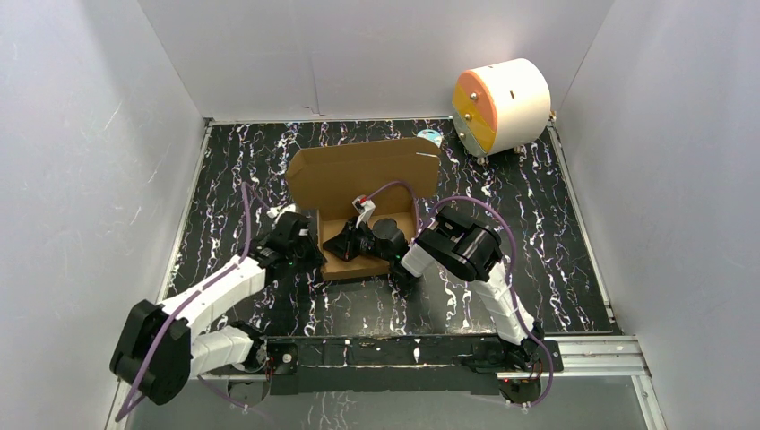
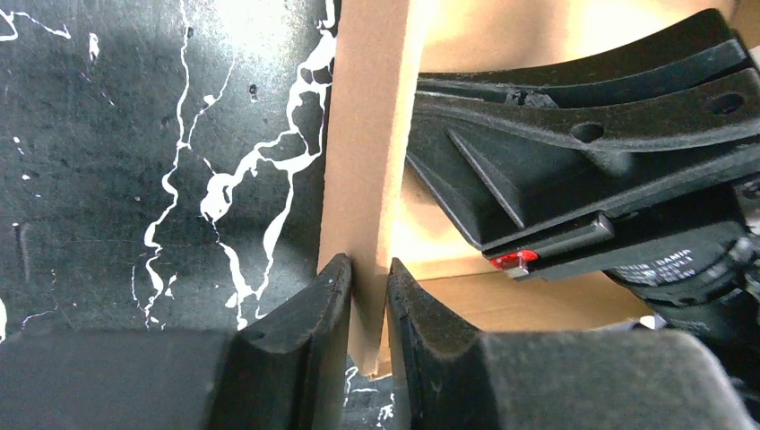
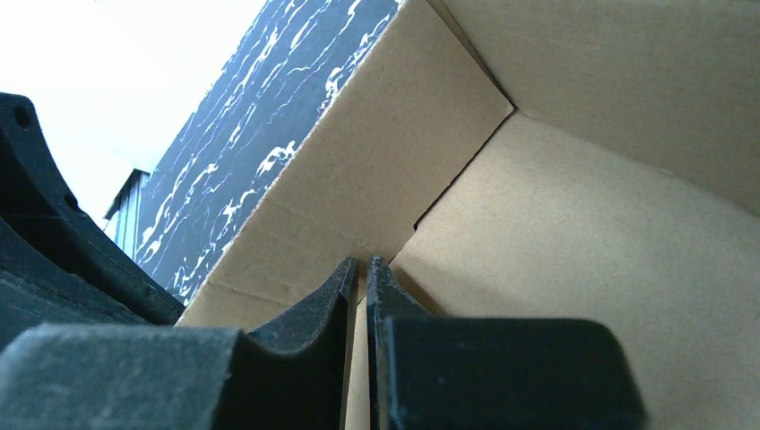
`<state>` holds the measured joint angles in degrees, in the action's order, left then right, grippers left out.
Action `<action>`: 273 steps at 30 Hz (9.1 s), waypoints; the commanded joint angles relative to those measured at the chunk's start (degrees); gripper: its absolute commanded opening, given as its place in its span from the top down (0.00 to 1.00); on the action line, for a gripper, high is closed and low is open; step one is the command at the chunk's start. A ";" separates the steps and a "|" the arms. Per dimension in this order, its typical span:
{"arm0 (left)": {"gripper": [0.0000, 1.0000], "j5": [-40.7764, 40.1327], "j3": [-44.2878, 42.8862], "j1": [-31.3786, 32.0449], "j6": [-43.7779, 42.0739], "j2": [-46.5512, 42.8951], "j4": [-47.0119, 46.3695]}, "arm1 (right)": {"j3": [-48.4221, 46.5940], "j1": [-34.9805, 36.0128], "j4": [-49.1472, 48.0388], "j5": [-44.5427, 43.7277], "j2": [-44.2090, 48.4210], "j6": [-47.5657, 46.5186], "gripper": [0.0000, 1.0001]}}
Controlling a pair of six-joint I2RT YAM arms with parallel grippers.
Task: Fold the paper box
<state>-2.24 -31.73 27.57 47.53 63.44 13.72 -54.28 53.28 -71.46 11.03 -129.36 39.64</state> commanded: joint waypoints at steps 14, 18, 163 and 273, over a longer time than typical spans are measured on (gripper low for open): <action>1.00 -32.62 -12.39 15.58 1.15 16.76 20.14 | 1.74 0.34 2.04 -1.80 -0.19 -1.93 0.83; 1.00 -34.53 -13.49 15.71 1.13 19.65 22.37 | 2.85 0.34 1.16 -2.80 1.89 -2.74 0.82; 0.70 31.05 -34.99 -30.12 -35.81 -1.35 7.25 | -12.81 -23.84 68.21 2.22 53.56 -48.58 0.87; 0.67 24.95 -19.49 -20.00 -17.82 1.58 -16.89 | -5.23 -12.69 53.27 -35.41 47.08 -23.16 0.86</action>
<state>24.43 -51.77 6.46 24.01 67.70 1.56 -55.81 38.50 -16.08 -17.21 -81.03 9.61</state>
